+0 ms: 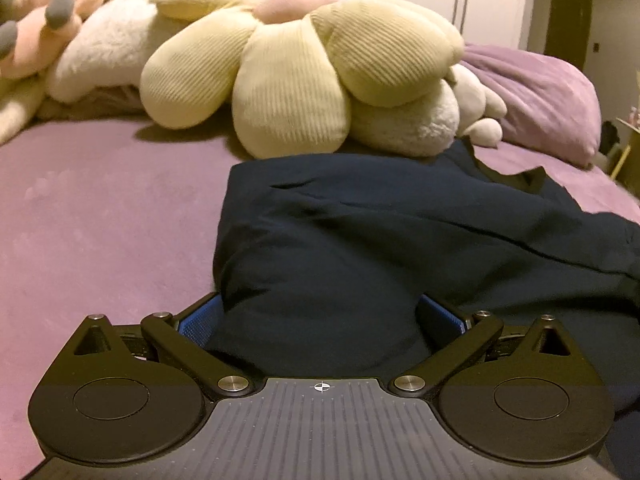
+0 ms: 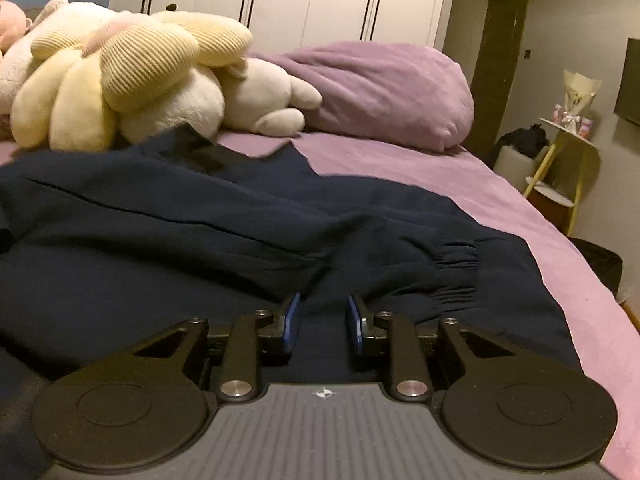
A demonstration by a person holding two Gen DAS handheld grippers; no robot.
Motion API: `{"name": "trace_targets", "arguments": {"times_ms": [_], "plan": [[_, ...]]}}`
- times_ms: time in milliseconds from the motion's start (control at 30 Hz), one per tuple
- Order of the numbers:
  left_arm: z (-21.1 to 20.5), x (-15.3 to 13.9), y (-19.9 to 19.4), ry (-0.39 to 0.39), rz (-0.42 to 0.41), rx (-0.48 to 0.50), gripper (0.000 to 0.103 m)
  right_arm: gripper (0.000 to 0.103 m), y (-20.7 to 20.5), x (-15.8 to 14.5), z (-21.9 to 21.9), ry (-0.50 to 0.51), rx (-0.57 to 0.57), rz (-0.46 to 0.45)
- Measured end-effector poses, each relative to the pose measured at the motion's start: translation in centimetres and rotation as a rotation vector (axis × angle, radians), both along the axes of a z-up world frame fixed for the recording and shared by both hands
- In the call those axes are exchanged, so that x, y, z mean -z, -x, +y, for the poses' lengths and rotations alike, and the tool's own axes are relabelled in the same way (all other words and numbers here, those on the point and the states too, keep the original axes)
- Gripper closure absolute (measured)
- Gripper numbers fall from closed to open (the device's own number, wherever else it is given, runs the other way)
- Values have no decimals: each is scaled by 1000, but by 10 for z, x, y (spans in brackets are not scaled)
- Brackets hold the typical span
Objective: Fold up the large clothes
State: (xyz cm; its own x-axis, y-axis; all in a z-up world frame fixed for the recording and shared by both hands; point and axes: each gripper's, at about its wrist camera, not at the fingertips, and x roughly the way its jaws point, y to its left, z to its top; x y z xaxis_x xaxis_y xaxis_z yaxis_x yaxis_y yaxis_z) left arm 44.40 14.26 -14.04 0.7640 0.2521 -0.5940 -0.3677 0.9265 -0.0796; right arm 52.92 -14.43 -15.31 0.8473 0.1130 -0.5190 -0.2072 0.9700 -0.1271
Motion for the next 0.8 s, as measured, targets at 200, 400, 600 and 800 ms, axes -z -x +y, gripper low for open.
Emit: {"name": "trace_targets", "arguments": {"times_ms": [200,400,600,800], "plan": [[6,-4,1,-69,10,10,0,86,-3,-14,-13,-10,47,-10],[18,7,-3,15,9,17,0,103,-9,-7,-44,-65,56,2],[9,-2,-1,-62,40,3,0,103,-13,-3,-36,8,32,13],[3,-8,11,-105,58,-5,0,93,32,-29,-43,-31,63,-29]]}}
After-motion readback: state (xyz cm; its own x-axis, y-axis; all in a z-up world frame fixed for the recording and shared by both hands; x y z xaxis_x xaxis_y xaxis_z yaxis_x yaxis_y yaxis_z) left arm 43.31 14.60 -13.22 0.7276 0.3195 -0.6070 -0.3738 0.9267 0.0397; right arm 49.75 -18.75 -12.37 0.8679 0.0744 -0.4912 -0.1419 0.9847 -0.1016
